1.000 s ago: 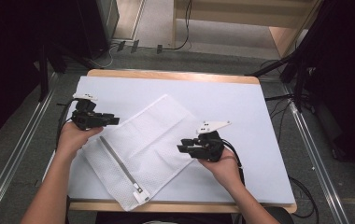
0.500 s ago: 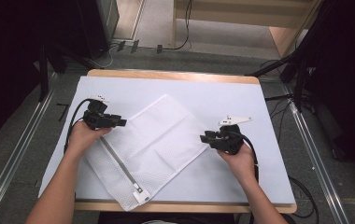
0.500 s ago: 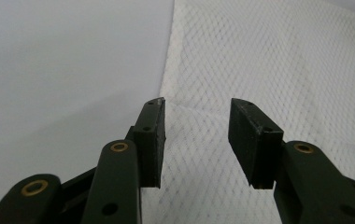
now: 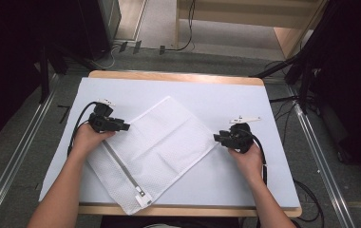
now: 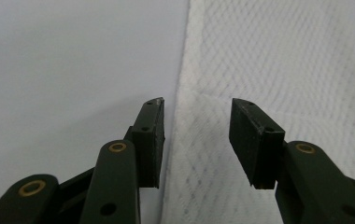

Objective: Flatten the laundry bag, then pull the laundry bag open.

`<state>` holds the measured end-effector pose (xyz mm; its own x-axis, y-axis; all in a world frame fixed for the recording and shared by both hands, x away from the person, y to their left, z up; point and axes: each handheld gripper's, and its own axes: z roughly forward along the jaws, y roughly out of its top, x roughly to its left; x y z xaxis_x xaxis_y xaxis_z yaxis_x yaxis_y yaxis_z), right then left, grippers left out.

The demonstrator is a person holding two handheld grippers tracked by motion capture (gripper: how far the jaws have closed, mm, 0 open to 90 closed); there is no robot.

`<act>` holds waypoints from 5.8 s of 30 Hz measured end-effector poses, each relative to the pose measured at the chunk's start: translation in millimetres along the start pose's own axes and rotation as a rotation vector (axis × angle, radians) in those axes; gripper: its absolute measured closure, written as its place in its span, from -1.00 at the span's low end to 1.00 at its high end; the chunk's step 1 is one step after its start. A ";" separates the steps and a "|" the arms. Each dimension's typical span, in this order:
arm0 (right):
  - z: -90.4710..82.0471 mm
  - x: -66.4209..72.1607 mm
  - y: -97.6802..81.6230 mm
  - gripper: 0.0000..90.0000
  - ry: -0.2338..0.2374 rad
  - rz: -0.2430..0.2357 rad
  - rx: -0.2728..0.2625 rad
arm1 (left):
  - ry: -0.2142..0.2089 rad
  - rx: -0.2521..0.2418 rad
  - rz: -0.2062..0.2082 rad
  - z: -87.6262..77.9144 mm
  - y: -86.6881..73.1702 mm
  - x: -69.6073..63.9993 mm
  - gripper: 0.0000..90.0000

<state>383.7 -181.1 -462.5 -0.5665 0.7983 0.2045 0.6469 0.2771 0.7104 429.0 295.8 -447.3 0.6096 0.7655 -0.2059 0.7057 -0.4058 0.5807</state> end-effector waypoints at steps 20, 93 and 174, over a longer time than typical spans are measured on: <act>12.5 1.2 -0.4 1.00 0.016 0.042 0.100 | -0.021 0.023 0.004 2.3 -3.2 -5.7 0.99; 21.3 30.1 6.2 0.41 -0.023 -0.023 0.090 | -0.033 -0.044 -0.097 15.1 5.8 -19.8 0.29; 34.6 15.3 53.8 0.36 0.102 -0.045 0.078 | -0.062 -0.054 -0.082 -14.1 7.4 -52.0 -0.11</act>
<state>427.5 -135.4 -444.4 -0.6419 0.7270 0.2437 0.6552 0.3550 0.6668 397.4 260.0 -421.2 0.5733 0.7617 -0.3019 0.7346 -0.3146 0.6012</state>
